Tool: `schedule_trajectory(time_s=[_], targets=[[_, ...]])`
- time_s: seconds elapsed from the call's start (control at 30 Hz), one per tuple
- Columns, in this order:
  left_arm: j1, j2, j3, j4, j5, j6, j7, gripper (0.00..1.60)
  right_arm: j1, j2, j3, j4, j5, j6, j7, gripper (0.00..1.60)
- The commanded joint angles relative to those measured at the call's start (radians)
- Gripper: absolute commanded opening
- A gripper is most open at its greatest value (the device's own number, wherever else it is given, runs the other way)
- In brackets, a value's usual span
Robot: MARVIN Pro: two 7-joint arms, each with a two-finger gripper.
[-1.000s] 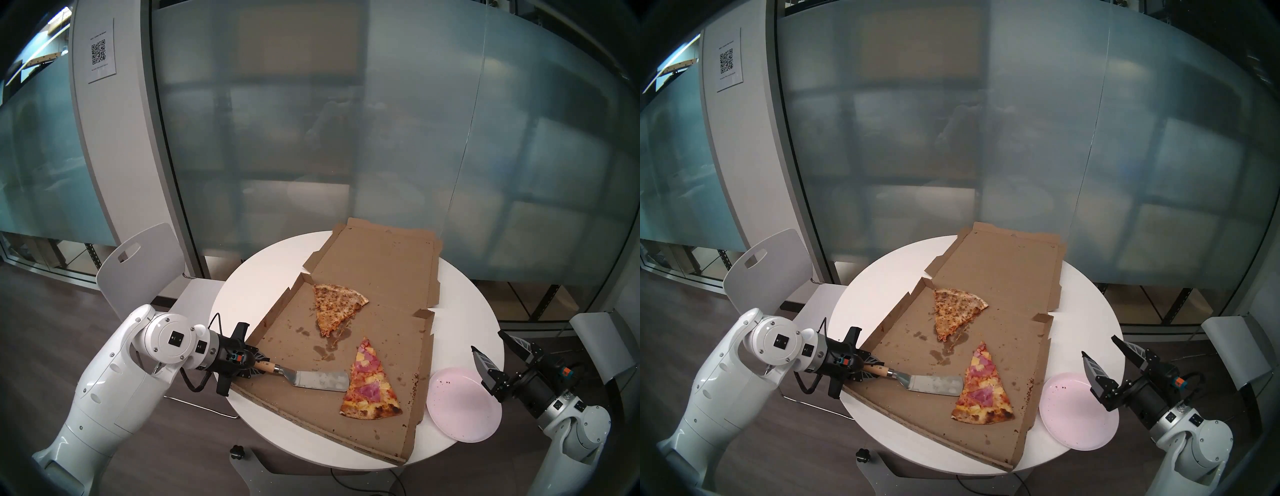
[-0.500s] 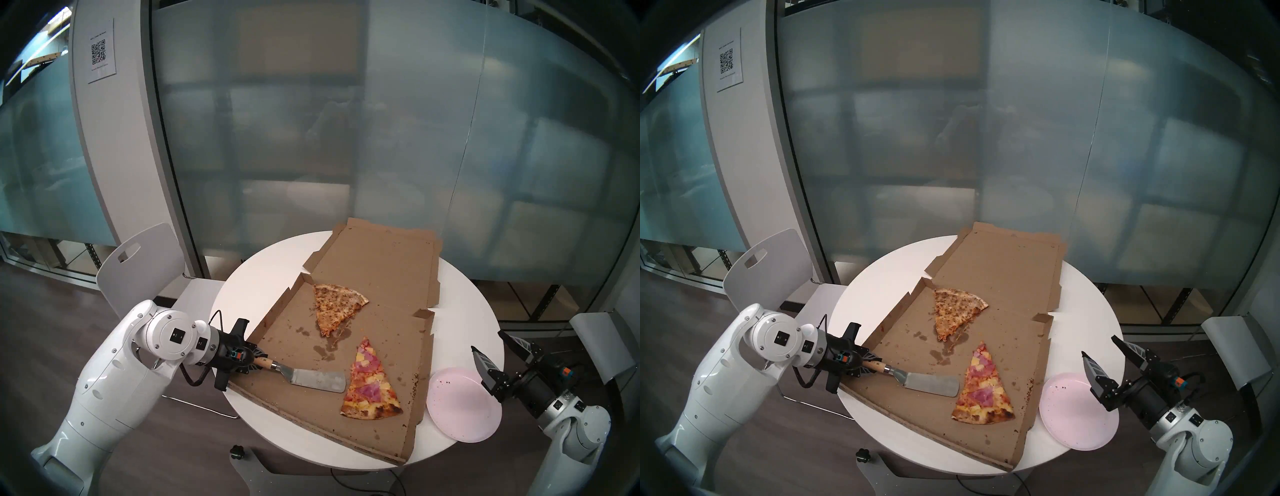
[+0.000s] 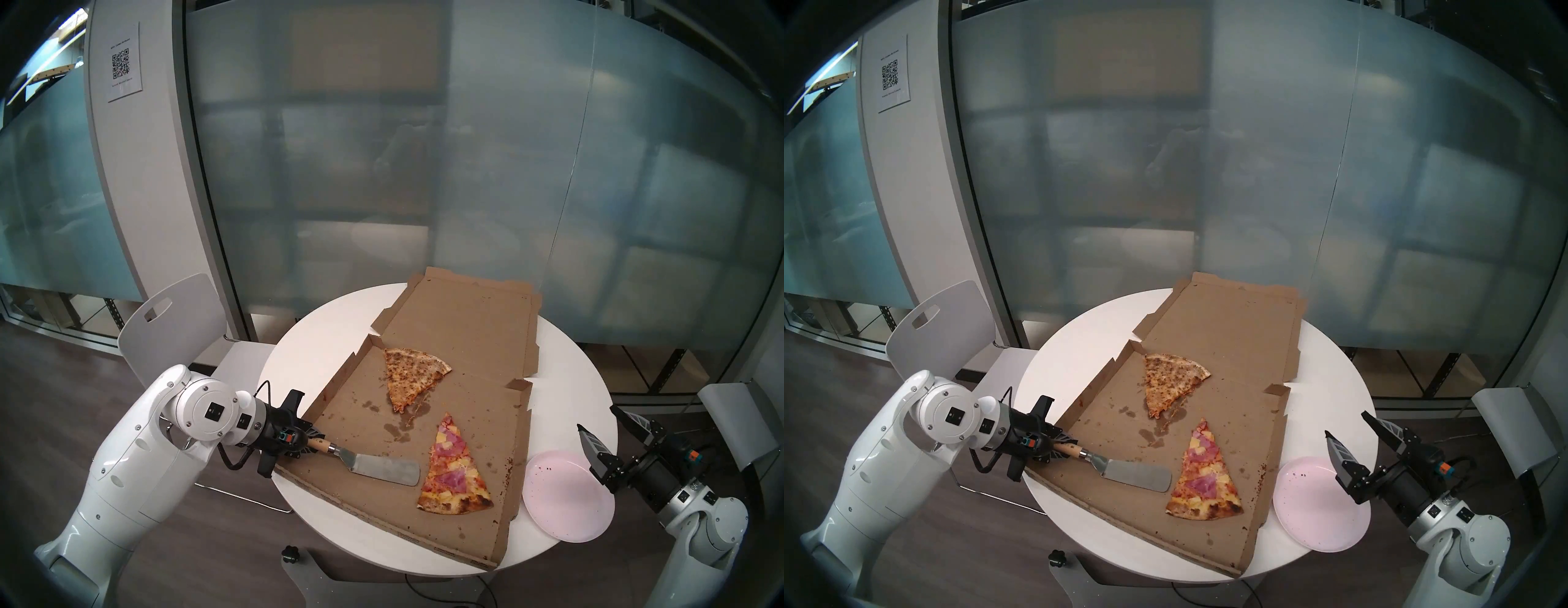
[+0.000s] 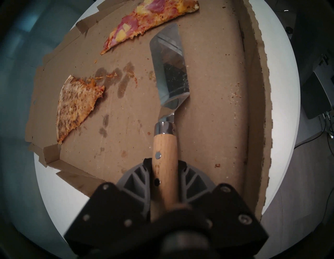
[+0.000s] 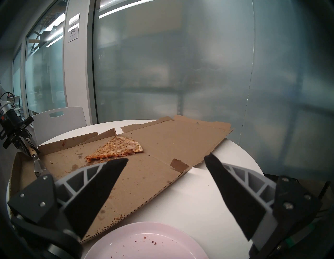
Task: Put pizza slice onto the plate
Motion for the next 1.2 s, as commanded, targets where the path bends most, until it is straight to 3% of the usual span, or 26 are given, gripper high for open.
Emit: schedule_trajectory(time_s=[0.0, 0.6, 0.97, 1.17], targets=[[0.033, -0.001, -0.014, -0.057, 0.039, -0.030, 0.078, 0.00, 0.007, -0.001, -0.002, -0.016, 0.005, 0.002, -0.001, 1.60], [0.093, 0.003, -0.028, -0.148, 0.097, -0.055, 0.152, 0.00, 0.010, -0.003, 0.000, -0.016, 0.002, 0.003, 0.002, 1.60], [0.038, -0.026, -0.005, -0.130, 0.071, 0.086, -0.002, 0.00, 0.012, -0.005, 0.001, -0.016, 0.000, 0.003, 0.005, 1.60], [0.027, -0.037, 0.006, -0.133, 0.076, 0.105, -0.020, 0.00, 0.012, -0.006, 0.002, -0.016, -0.001, 0.003, 0.006, 1.60]])
